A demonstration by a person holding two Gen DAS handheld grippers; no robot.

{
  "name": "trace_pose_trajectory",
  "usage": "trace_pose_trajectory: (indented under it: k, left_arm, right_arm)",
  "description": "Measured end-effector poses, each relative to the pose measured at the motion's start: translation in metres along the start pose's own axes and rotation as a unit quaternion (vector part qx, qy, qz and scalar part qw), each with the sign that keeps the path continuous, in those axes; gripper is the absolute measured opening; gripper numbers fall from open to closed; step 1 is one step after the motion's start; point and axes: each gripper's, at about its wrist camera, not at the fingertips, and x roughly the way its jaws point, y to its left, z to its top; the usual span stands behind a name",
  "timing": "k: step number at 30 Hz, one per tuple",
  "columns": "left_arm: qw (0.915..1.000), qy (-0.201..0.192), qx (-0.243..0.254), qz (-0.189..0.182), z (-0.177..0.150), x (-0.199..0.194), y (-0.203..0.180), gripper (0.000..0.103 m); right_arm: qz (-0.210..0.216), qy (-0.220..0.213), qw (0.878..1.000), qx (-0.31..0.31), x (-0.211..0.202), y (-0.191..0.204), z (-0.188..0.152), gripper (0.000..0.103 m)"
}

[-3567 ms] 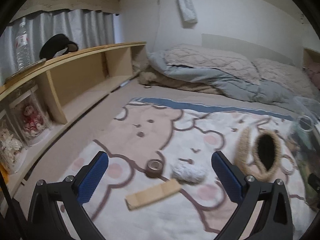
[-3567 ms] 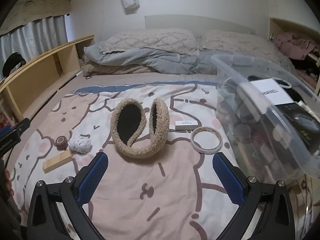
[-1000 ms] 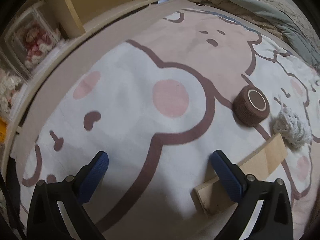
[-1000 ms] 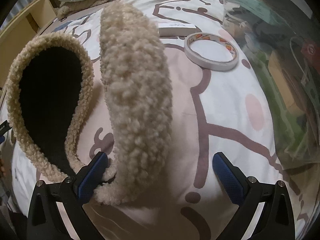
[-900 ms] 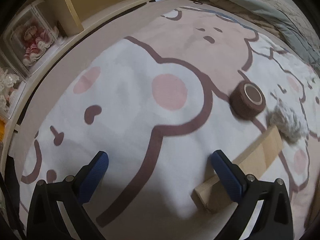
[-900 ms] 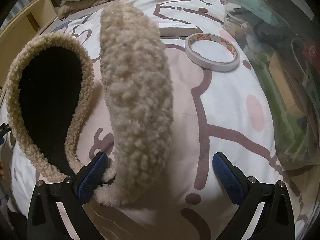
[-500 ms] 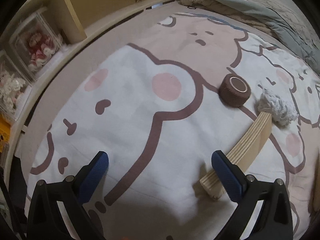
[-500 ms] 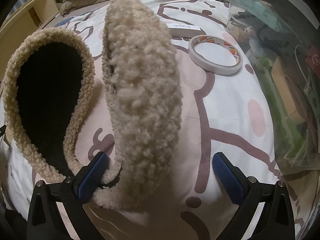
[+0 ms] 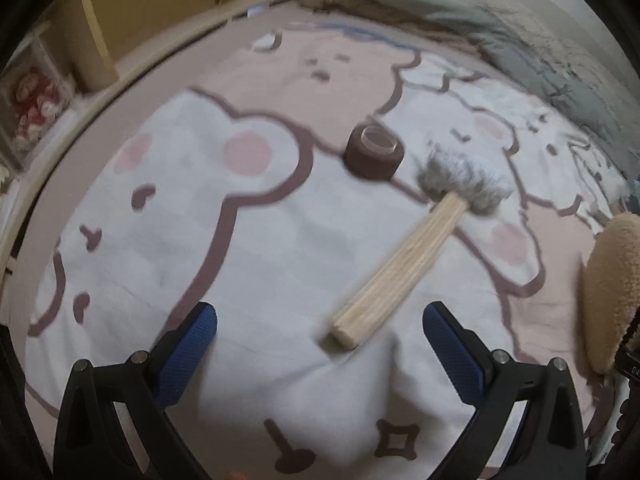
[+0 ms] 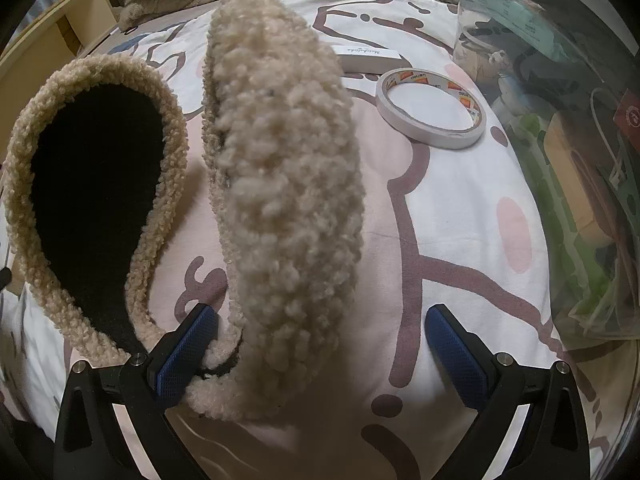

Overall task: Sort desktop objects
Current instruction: 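Position the right gripper at the earmuff band while the left gripper lines up over the wooden stick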

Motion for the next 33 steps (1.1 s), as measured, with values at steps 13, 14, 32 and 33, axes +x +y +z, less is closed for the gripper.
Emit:
trace_pose_trajectory:
  k: [13,14,32,33]
  left_arm:
    - [0.9971,-0.007,-0.006,0.076,0.021,0.026,0.011,0.103]
    - [0.9976,-0.004,-0.007,0.069,0.021,0.026,0.011,0.103]
    - [0.9967,0.003,0.045,-0.068,0.003,0.008,-0.028,0.087]
    - [0.9963,0.004,0.047,-0.071,0.004,0.009,-0.029,0.087]
  right_arm:
    - [-0.002,0.001,1.000,-0.003,-0.009,0.004,-0.007,0.103]
    - [-0.002,0.001,1.000,-0.003,-0.010,-0.006,-0.007,0.103]
    - [-0.005,-0.013,1.000,-0.019,-0.028,0.001,-0.003,0.103]
    - [-0.004,-0.017,1.000,-0.020,-0.030,0.002,-0.004,0.103]
